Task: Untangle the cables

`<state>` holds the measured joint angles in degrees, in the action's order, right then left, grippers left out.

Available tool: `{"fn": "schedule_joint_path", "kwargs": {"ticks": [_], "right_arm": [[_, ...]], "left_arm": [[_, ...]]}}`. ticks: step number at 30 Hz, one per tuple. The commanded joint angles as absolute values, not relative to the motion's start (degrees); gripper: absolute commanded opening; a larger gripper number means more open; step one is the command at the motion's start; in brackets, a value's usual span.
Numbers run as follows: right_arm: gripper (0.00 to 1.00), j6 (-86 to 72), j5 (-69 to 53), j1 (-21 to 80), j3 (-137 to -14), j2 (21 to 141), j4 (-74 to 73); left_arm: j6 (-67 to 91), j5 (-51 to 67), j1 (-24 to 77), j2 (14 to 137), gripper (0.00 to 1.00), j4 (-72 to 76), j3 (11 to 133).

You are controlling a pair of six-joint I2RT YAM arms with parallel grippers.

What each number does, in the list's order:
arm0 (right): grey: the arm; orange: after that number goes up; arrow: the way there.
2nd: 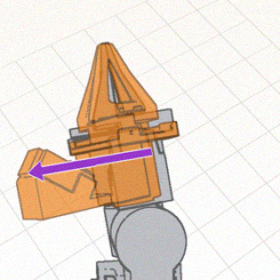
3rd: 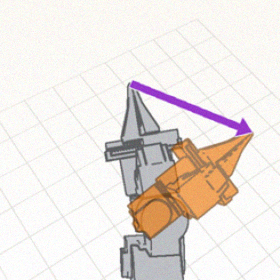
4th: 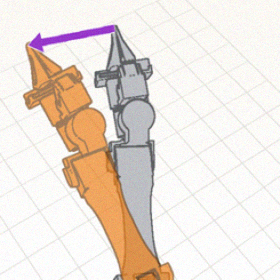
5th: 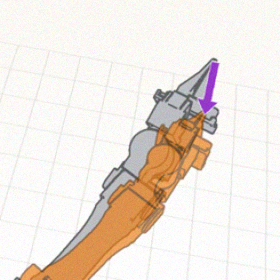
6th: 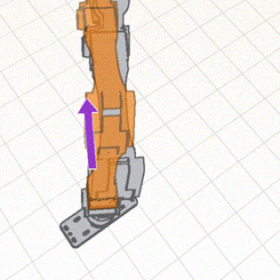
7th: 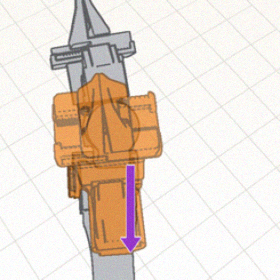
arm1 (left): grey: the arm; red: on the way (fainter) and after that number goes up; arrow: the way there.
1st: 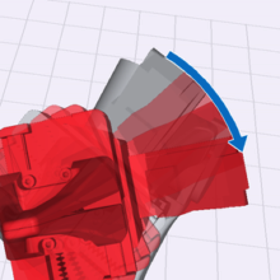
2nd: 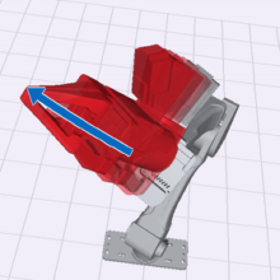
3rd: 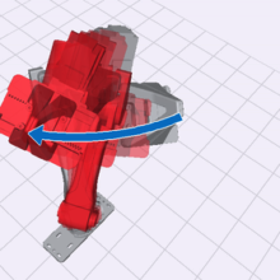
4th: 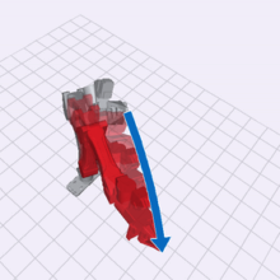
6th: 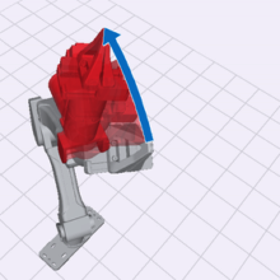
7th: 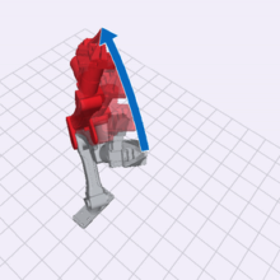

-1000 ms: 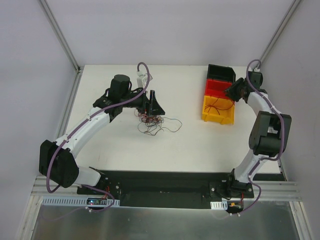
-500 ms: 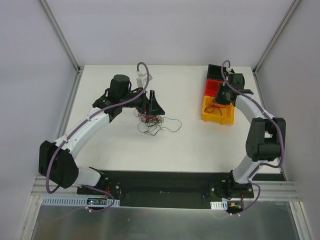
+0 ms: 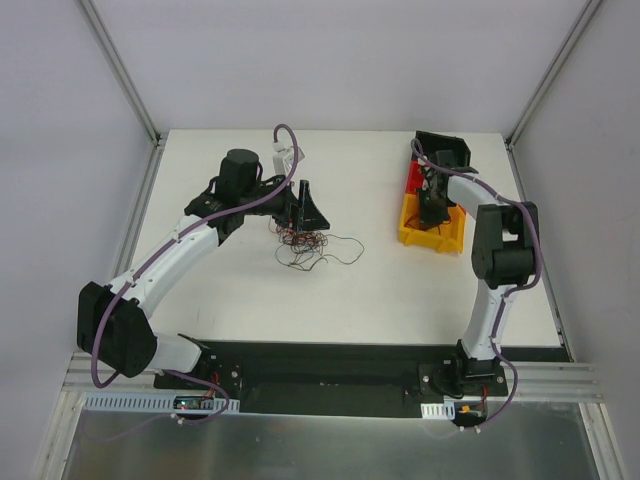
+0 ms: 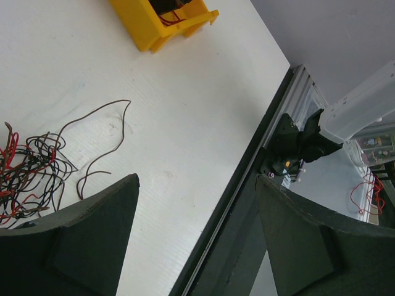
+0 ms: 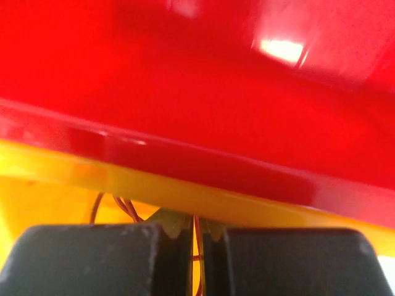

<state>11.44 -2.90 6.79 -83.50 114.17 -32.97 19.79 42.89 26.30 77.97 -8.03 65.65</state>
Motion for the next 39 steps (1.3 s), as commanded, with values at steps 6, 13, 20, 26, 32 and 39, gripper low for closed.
{"fn": "schedule_joint_path", "kwargs": {"ticks": [6, 13, 20, 26, 32, 39], "right_arm": [[0.03, 14.59, 3.26, 7.56, -86.92, 117.51, -37.61], [0.28, 9.59, -2.02, 7.73, -85.35, 105.75, -38.93], [0.45, 5.89, -5.54, 7.21, -83.76, 98.62, -39.02], [0.56, 2.83, -2.29, 4.67, -81.05, 93.97, -36.84], [0.64, -11.32, -8.43, -4.73, -71.38, 90.0, -21.39], [0.65, -7.74, -10.54, -6.86, -71.8, 91.84, -18.46]], "left_arm": [[17.93, 42.63, 26.81, 76.64, 0.75, -7.21, 65.83], [17.32, 41.75, 26.81, 76.73, 0.75, -7.56, 65.83], [15.91, 39.29, 26.81, 75.59, 0.75, -8.61, 65.74], [15.03, 38.32, 26.81, 75.5, 0.75, -9.4, 66.18], [14.33, 37.44, 26.81, 75.41, 0.75, -9.75, 66.18], [15.12, 39.28, 26.81, 76.82, 0.75, -10.02, 66.88]]}}
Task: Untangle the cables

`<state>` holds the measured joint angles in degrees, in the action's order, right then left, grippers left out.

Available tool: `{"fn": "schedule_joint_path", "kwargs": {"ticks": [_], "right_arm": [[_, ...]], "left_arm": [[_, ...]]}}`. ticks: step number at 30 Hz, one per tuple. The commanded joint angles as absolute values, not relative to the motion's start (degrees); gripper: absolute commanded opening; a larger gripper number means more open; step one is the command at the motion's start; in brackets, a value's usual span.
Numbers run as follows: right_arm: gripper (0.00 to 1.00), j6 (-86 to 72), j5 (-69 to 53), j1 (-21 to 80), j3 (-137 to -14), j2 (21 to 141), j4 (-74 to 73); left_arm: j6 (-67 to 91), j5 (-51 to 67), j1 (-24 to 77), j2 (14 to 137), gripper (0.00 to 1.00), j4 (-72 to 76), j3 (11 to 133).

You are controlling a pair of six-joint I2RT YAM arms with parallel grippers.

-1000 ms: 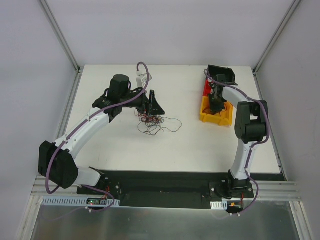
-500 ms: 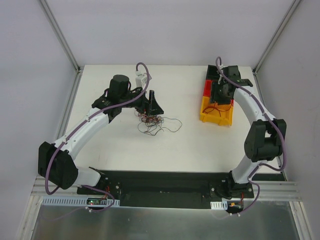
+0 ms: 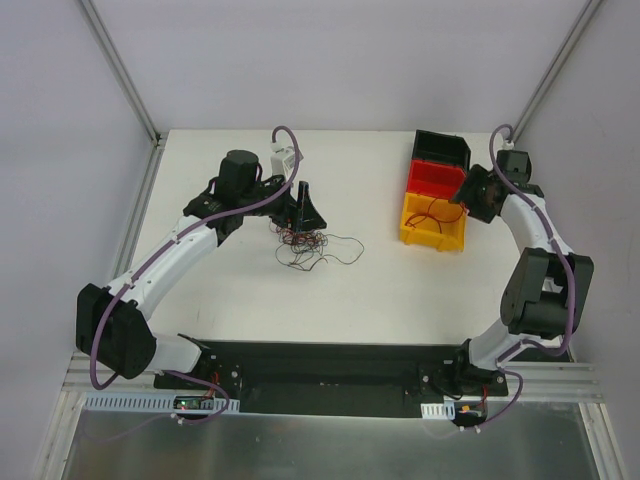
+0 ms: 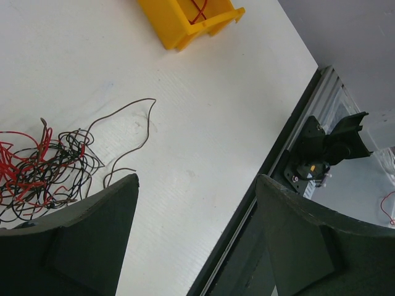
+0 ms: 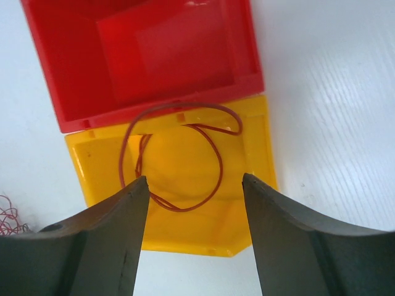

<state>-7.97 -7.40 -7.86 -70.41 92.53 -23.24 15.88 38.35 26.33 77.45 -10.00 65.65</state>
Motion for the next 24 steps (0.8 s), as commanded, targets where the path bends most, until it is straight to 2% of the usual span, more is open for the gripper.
{"fn": "schedule_joint_path", "kwargs": {"ticks": [1, 5, 10, 12, 14, 15, 17, 20, 22, 24], "right_arm": [[0.65, -7.13, -10.55, -6.86, -71.55, 91.76, -18.28], [0.65, -4.14, -11.33, -7.03, -69.96, 91.67, -13.28], [0.65, -4.31, -11.88, -4.68, -74.71, 92.82, -19.51], [0.65, -1.6, -3.04, 3.3, -74.01, 89.58, -20.91], [0.66, -1.4, 8.73, 11.04, -73.57, 86.67, -22.58], [0.66, -3.23, 10.01, 14.21, -72.61, 85.18, -22.15], [0.66, -6.31, 7.49, 19.92, -68.75, 82.72, -16.73], [0.66, -7.13, 0.64, 27.14, -63.82, 82.35, -6.45], [0.66, -4.23, -3.85, 29.79, -63.46, 84.89, -2.91], [0.66, -0.37, -6.32, 31.02, -66.26, 89.19, -6.22]], "left_arm": [[15.2, 39.64, 26.81, 76.9, 0.76, -9.93, 66.88], [15.12, 39.38, 26.81, 76.73, 0.76, -10.02, 66.8], [14.68, 36.23, 26.81, 76.29, 0.75, -10.63, 66.71], [16.25, 28.0, 26.63, 75.42, 0.68, -12.21, 66.54], [18.97, 18.94, 25.23, 72.18, 0.7, -12.13, 64.44], [20.12, 14.98, 24.18, 71.11, 0.71, -12.22, 63.38], [22.4, 11.44, 21.98, 70.23, 0.75, -12.22, 62.49], [23.47, 12.12, 20.39, 72.5, 0.79, -12.74, 62.66], [23.64, 15.8, 20.13, 75.22, 0.86, -12.74, 63.1], [22.5, 22.64, 20.13, 80.04, 0.88, -13.79, 65.11]]}}
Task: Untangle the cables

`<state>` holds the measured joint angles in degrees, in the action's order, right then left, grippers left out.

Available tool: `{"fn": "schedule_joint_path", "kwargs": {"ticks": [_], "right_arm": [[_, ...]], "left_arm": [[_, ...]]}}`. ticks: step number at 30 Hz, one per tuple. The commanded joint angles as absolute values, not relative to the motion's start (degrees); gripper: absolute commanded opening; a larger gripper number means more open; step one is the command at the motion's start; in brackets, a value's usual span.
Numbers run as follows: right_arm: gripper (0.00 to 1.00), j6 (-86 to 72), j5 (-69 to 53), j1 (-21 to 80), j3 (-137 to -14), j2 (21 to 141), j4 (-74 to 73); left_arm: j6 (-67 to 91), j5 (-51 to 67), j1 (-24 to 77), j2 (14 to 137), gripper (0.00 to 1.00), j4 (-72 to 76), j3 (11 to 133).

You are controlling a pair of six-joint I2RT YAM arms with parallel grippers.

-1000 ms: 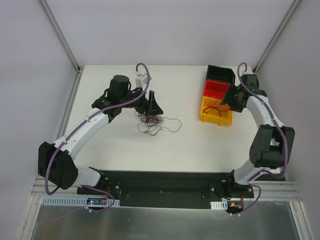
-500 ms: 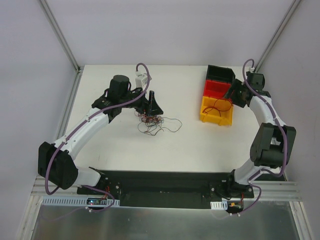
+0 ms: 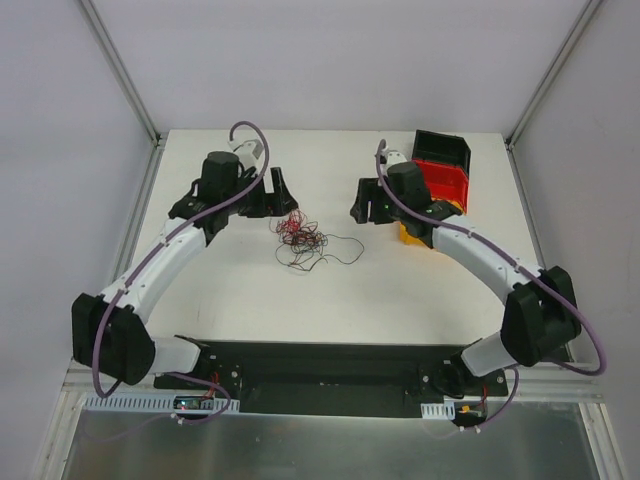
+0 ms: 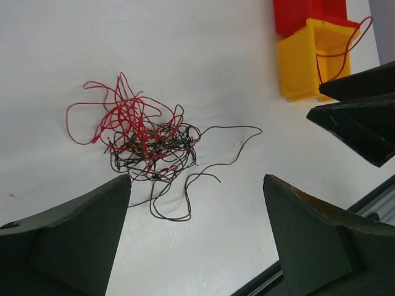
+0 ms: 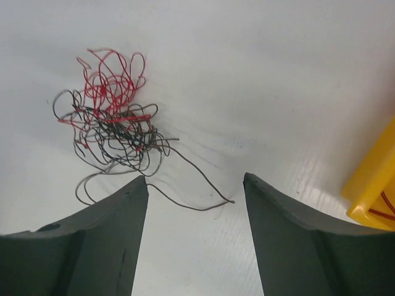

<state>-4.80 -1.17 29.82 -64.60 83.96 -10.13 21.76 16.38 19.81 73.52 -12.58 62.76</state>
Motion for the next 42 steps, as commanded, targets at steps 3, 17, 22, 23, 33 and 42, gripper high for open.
{"fn": "schedule_joint_path", "kwargs": {"ticks": [3, 17, 22, 23, 33, 42], "right_arm": [[0.66, 7.01, -6.68, 31.2, -67.06, 93.77, -9.4], [0.01, 7.65, -9.5, 34.8, -61.71, 96.52, -5.62], [0.01, 6.24, -7.12, 36.65, -57.92, 78.62, -6.85], [0.01, 6.15, -7.03, 37.17, -58.27, 74.4, -7.55], [0.0, 5.8, -1.86, 37.62, -78.81, 48.44, -17.83], [0.0, 8.43, 5.98, 37.62, -93.68, 44.83, -22.94]], "left_arm": [[21.01, 26.98, 20.48, 87.95, 0.94, -16.34, 67.84], [15.47, 12.49, 21.88, 108.71, 0.8, -24.69, 78.31], [15.47, 8.01, 21.53, 110.65, 0.71, -26.98, 79.45], [15.38, 7.3, 21.36, 111.18, 0.7, -27.59, 79.71], [16.17, 5.01, 14.6, 115.32, 0.51, -30.15, 81.91], [16.87, 4.22, 10.11, 111.45, 0.53, -30.15, 80.95]]}}
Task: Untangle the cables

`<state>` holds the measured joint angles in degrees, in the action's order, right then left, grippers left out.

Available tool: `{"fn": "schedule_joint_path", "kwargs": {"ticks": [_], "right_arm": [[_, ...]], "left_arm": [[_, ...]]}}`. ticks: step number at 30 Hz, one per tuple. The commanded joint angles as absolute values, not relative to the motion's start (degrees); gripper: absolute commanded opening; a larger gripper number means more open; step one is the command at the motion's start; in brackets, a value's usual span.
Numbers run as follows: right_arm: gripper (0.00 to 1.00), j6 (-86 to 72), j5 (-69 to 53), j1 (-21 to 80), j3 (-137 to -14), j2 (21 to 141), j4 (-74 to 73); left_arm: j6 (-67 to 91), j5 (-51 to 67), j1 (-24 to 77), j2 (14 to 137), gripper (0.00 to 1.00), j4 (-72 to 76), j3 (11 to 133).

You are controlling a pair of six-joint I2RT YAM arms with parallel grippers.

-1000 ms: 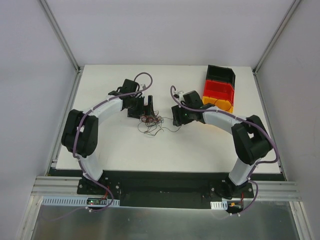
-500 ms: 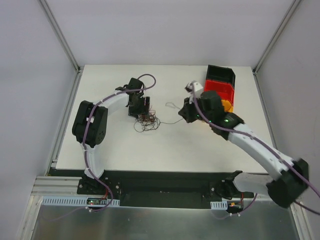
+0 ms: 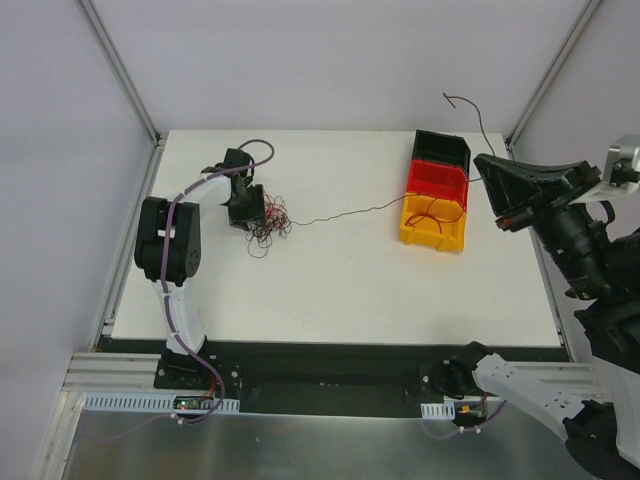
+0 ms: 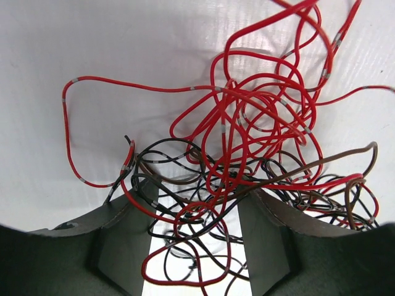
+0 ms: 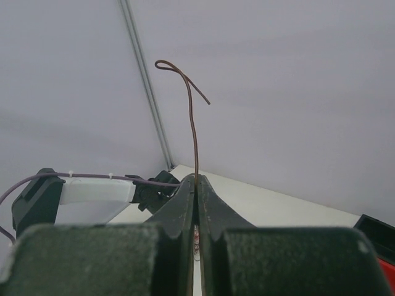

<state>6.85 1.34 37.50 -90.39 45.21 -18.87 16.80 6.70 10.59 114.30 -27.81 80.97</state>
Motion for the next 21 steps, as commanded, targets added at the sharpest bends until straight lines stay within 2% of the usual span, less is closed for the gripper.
{"fn": "schedule_joint_path", "kwargs": {"ticks": [1, 12, 15, 21], "right_arm": [[0.0, 8.96, 6.41, 37.62, -94.39, 44.04, -22.94], [0.0, 12.65, 15.02, 37.62, -102.03, 35.96, -30.49], [0.0, 13.8, 16.69, 37.62, -98.98, 32.62, -27.7], [0.01, 15.9, 20.65, 37.7, -99.05, 32.17, -31.2]], "left_arm": [[16.88, 4.74, 9.85, 111.45, 0.53, -30.23, 81.03], [17.4, 7.82, 5.19, 113.12, 0.54, -30.15, 81.83], [17.23, 7.3, 4.75, 113.12, 0.54, -30.15, 81.83], [16.0, 4.05, 3.78, 111.97, 0.55, -30.15, 81.39]]}}
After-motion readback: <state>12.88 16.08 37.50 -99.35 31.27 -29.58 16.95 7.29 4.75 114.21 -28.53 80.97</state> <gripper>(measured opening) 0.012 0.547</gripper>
